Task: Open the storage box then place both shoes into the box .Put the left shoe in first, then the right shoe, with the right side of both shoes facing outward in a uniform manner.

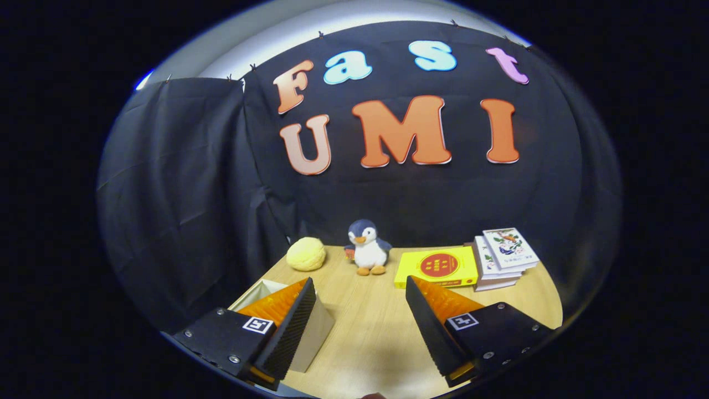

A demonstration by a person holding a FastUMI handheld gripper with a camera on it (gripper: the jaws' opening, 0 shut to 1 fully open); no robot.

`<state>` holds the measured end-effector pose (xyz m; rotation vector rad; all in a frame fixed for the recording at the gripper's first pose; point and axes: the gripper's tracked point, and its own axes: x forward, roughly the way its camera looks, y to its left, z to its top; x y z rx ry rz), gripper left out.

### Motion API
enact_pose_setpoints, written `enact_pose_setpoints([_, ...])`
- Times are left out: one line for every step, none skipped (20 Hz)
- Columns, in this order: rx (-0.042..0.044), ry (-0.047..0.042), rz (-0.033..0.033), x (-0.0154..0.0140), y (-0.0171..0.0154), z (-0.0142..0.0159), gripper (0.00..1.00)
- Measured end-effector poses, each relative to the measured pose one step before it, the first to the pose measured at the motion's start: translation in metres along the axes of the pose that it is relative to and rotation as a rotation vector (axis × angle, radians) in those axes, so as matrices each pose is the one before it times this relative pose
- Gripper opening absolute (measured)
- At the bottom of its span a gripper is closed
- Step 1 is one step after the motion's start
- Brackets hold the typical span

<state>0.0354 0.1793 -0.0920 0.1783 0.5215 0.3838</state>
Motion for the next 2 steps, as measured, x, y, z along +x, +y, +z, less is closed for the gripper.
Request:
enact_pose_setpoints([-0.00179, -0.02805, -0.01429, -0.00507, -0.00971, 0.00546, 0.98])
enact_pose_setpoints([-0.00269, -0.03713, -0.00871, -0.00407, -0.00901, 0.0096, 0.98])
